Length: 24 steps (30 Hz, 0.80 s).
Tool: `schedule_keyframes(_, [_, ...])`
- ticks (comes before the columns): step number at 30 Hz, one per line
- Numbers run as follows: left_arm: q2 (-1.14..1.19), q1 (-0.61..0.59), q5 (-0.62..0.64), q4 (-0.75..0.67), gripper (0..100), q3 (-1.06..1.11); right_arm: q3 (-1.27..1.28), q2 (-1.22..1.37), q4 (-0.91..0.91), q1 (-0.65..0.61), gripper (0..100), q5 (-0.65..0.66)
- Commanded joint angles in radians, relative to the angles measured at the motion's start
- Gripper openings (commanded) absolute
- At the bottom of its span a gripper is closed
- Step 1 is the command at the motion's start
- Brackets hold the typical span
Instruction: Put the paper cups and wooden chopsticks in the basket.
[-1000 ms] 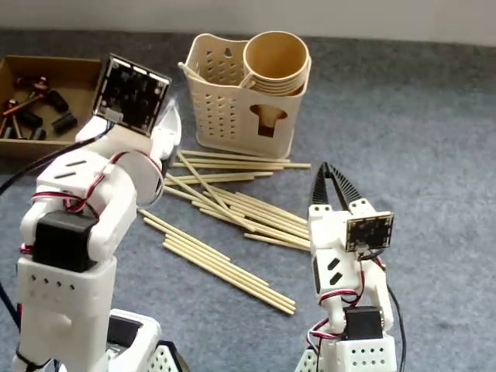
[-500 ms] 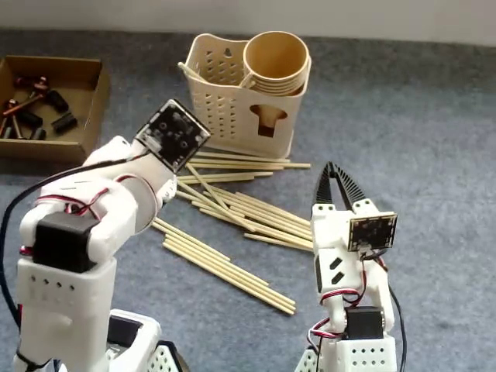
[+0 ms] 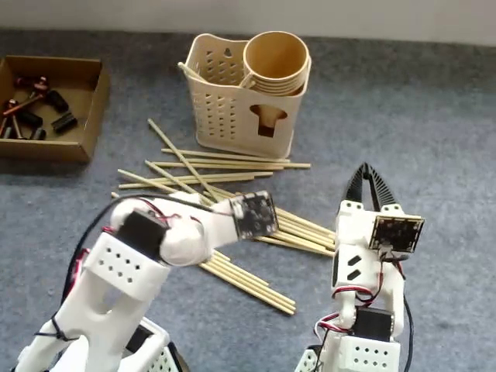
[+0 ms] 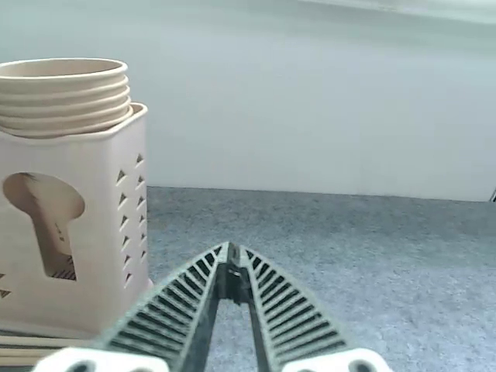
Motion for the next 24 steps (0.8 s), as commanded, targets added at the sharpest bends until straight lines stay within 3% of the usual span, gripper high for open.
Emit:
schedule_keyframes(1, [0.005, 0.074, 0.002, -0.083, 10, 0.077, 0.03, -0.015, 0.002, 0.012, 1.0, 0.005])
schedule_keyframes(5, [0.005, 0.101, 0.002, -0.157, 10, 0.17, 0.03, -0.015, 0.002, 0.01, 1.0, 0.005])
schedule_keyframes(13, [0.005, 0.176, -0.003, -0.173, 17, 0.243, 0.03, -0.015, 0.002, 0.01, 1.0, 0.005])
schedule_keyframes(24, [0.005, 0.176, -0.002, -0.423, 17, 0.44, 0.03, -0.015, 0.002, 0.01, 1.0, 0.005])
